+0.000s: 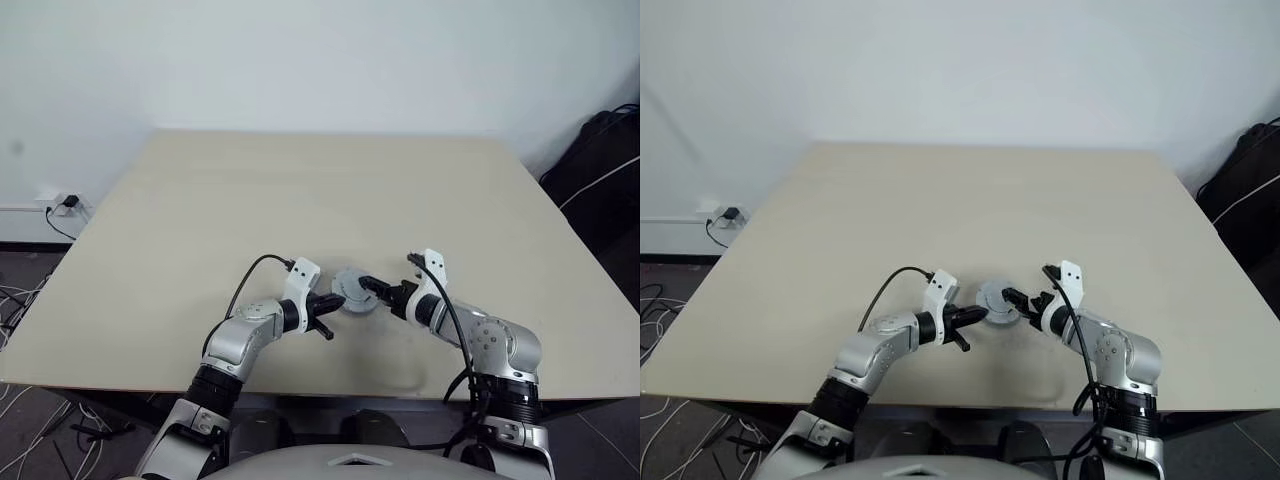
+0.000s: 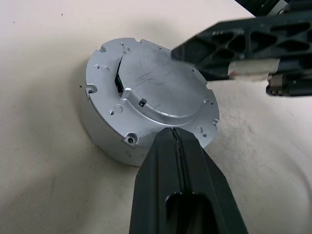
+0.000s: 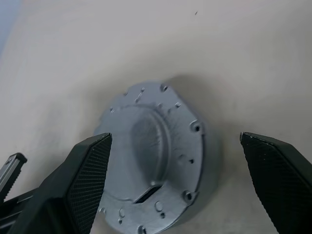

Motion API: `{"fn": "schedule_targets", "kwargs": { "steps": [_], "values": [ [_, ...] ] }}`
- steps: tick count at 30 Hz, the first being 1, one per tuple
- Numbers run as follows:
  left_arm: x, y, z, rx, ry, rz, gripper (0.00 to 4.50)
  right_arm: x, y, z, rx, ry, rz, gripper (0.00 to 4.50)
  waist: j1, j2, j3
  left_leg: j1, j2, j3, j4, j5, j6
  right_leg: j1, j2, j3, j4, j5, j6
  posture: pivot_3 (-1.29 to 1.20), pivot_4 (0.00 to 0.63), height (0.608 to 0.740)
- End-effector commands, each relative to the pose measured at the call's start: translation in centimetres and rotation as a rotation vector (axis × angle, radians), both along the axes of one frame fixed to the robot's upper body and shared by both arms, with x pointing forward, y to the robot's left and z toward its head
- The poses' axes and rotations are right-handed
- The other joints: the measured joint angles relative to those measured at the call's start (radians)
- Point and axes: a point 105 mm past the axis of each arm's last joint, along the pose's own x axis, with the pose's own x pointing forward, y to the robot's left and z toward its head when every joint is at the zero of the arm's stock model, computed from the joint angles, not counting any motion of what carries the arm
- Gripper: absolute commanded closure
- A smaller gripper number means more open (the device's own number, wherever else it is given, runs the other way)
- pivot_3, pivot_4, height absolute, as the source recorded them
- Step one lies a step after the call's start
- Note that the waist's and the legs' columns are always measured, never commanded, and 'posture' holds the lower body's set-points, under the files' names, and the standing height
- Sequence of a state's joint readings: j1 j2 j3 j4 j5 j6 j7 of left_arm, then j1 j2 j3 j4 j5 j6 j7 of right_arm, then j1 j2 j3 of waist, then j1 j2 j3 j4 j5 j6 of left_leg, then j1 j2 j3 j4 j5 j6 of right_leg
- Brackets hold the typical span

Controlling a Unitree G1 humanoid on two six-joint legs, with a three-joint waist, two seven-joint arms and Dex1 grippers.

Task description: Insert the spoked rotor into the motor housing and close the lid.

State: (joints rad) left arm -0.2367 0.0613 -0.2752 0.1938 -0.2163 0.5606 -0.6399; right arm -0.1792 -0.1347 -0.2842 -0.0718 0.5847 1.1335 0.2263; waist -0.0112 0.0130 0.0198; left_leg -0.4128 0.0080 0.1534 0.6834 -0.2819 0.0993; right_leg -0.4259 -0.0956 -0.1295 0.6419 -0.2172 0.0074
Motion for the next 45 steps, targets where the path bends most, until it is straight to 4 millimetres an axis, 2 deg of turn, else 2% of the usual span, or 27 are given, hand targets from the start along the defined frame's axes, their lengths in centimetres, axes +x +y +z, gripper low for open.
{"fn": "schedule_targets", "kwargs": {
  "steps": [1,10,16,21,24,29,42,45],
  "values": [
    [-0.3,0.0,-0.5,0.012,0.016,0.0,4.5,0.1,0.9,0.3,0.053,-0.001,0.029,0.01,0.0,0.0,0.0,0.0,0.0,0.0,0.0,0.0,0.0,0.0,0.0,0.0,0.0,0.0,0.0,0.0,0.0,0.74],
    [-0.4,-0.1,-0.5,0.009,0.014,-0.003,4.5,-0.3,1.3,-0.5,0.116,0.048,0.042,0.01,-0.001,0.0,0.0,0.001,0.0,0.0,0.0,0.0,0.0,0.0,0.0,0.0,0.0,0.0,0.0,0.0,0.0,0.74],
    [-0.5,0.0,-0.5,0.009,0.016,-0.001,4.5,-0.4,2.1,0.9,0.318,0.033,0.043,0.01,-0.001,0.0,0.0,0.0,0.0,0.0,0.0,0.0,0.0,0.0,0.0,0.0,0.0,0.0,0.0,0.0,0.0,0.74],
    [-0.4,0.1,-0.6,0.013,0.015,0.002,4.5,-0.5,2.1,1.2,0.374,0.037,0.043,0.01,-0.001,0.0,0.0,0.0,0.0,0.0,0.0,0.0,0.0,0.0,0.0,0.0,0.0,0.0,0.0,0.0,0.0,0.74],
    [-0.3,0.2,-0.6,0.019,0.009,0.007,4.5,-1.0,2.3,0.9,0.377,0.061,0.057,0.6,-0.001,0.001,0.0,0.0,0.0,0.0,0.0,0.0,0.0,0.0,0.0,0.0,0.0,0.0,0.0,0.0,0.0,0.74],
    [-0.2,0.4,-0.6,0.02,0.008,0.013,4.5,-2.0,2.6,0.2,0.376,0.099,0.082,2.19,-0.001,0.002,-0.001,0.0,0.0,0.0,0.0,0.0,0.0,0.0,0.0,0.0,0.0,0.0,0.0,0.0,0.0,0.74],
    [0.1,1.0,-0.6,0.025,0.007,0.029,4.5,-3.6,4.3,0.6,0.378,0.126,0.121,2.34,-0.001,0.007,-0.004,0.001,0.0,0.0,0.0,-0.002,0.003,0.0,0.0,0.001,0.0,-0.001,0.005,0.0,0.0,0.74],
    [0.5,1.1,0.2,-0.018,-0.023,0.055,4.5,-3.7,4.4,0.9,0.396,0.123,0.108,2.35,-0.002,0.007,-0.004,0.001,0.0,0.0,0.0,-0.002,0.003,0.0,0.0,0.001,0.0,-0.001,0.005,0.0,0.0,0.74]
  ]
}}
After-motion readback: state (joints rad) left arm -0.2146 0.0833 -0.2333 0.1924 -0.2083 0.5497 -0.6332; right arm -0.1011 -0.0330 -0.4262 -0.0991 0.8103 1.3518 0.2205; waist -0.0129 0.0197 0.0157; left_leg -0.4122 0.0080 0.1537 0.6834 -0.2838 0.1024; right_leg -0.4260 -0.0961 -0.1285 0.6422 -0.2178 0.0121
